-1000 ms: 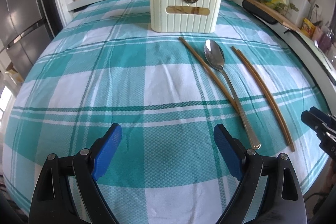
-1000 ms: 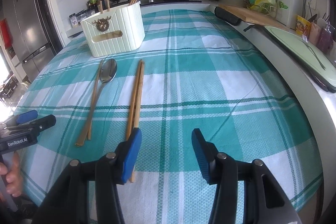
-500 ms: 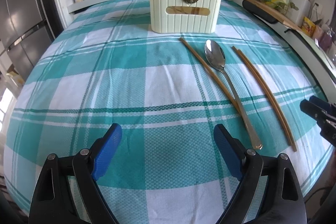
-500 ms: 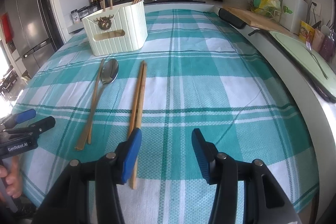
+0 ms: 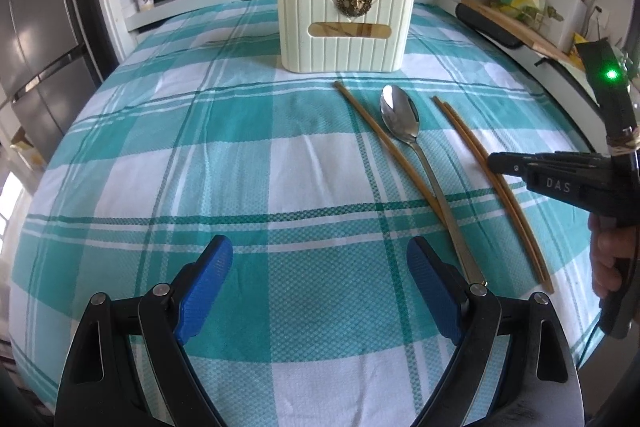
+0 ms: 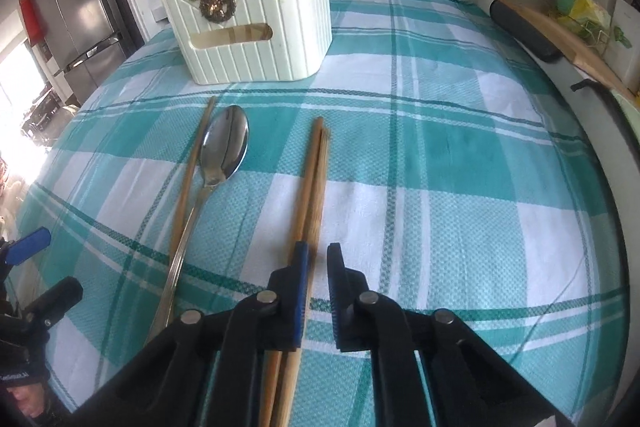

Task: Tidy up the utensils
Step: 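Grasp the steel spoon handle with the left tool while the right tool grasps a chopstick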

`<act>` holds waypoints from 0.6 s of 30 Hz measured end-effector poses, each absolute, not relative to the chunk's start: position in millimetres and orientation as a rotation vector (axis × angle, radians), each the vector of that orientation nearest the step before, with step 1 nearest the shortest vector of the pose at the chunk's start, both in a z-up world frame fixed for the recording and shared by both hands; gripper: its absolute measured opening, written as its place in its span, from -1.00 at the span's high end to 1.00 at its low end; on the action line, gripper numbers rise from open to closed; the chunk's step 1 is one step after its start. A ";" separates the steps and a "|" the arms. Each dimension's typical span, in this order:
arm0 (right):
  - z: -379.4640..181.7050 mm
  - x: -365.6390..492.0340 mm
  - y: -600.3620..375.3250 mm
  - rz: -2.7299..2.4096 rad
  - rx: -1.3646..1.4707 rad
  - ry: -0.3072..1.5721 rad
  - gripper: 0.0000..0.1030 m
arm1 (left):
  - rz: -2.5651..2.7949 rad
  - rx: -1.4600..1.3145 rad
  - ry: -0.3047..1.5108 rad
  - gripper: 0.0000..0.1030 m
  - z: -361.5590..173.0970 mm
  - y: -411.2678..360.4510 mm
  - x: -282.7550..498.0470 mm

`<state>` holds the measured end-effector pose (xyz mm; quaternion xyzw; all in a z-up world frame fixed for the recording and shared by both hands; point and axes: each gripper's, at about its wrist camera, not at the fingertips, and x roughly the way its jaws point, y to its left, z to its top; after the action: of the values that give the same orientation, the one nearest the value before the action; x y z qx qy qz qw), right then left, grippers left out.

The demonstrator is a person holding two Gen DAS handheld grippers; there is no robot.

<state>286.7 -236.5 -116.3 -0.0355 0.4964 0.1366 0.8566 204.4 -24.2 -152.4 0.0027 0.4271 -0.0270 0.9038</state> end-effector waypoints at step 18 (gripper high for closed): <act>-116.3 281.0 -250.1 0.211 -0.117 1.078 0.85 | -0.185 0.168 0.898 -0.37 -164.9 -111.5 290.4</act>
<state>281.0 -250.1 -116.3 -0.0554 0.5122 0.1003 0.8512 290.4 -111.5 -164.9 0.0812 0.4327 -0.0893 0.8934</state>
